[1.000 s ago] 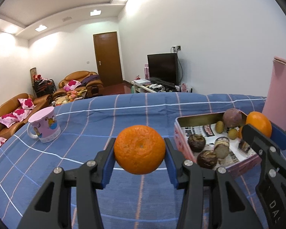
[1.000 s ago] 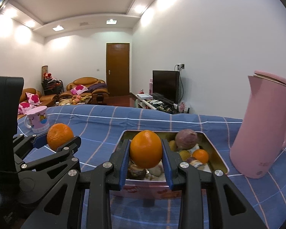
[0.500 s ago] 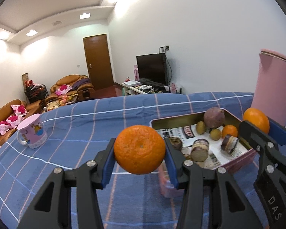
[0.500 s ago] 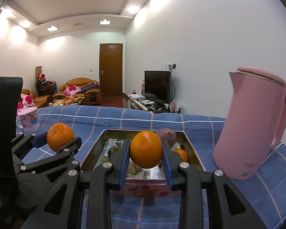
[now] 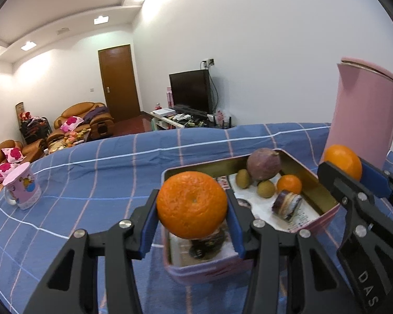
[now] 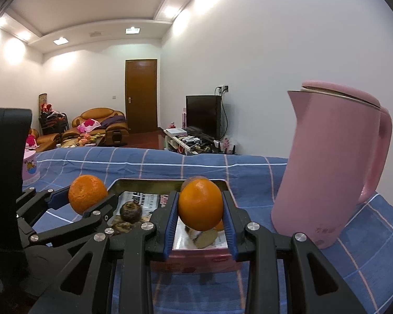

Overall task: Organize fruits
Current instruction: 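Carry both oranges in the left and right tools over the tin, then lower the oranges into the tin and open both tools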

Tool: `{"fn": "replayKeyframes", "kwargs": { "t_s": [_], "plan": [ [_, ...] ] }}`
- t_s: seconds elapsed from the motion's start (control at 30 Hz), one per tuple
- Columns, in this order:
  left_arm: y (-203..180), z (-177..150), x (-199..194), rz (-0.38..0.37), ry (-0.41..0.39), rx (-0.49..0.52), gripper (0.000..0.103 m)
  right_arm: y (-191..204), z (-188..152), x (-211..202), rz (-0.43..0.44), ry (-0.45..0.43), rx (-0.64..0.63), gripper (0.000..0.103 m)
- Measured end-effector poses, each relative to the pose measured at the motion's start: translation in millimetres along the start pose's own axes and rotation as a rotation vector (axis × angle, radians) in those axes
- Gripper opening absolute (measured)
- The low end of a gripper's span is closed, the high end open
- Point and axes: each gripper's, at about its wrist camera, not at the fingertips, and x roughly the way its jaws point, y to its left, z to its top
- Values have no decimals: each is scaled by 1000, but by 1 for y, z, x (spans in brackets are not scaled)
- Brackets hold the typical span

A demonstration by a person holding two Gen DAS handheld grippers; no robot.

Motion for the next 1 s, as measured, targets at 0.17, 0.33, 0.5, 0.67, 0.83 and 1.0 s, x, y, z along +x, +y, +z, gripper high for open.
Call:
{"fn": "replayKeyframes", "kwargs": {
  "t_s": [0.17,0.33,0.5,0.67,0.83,1.0],
  "plan": [
    [-11,5,7,-23,12,-6,49,-11,1,3,-20,3,7,34],
    [-22,9,16,-57,31,-26,49,-20,1,7,-41,9,23,34],
    [-21,9,18,-86,38,-47,49,-23,2,9,-49,11,27,34],
    [-14,9,20,-107,49,-77,49,-22,3,9,-61,6,22,34],
    [-13,9,19,-116,44,-83,49,-24,5,9,-80,4,25,34],
    [-11,9,16,-106,27,-77,49,-25,6,11,-91,9,41,34]
  ]
}}
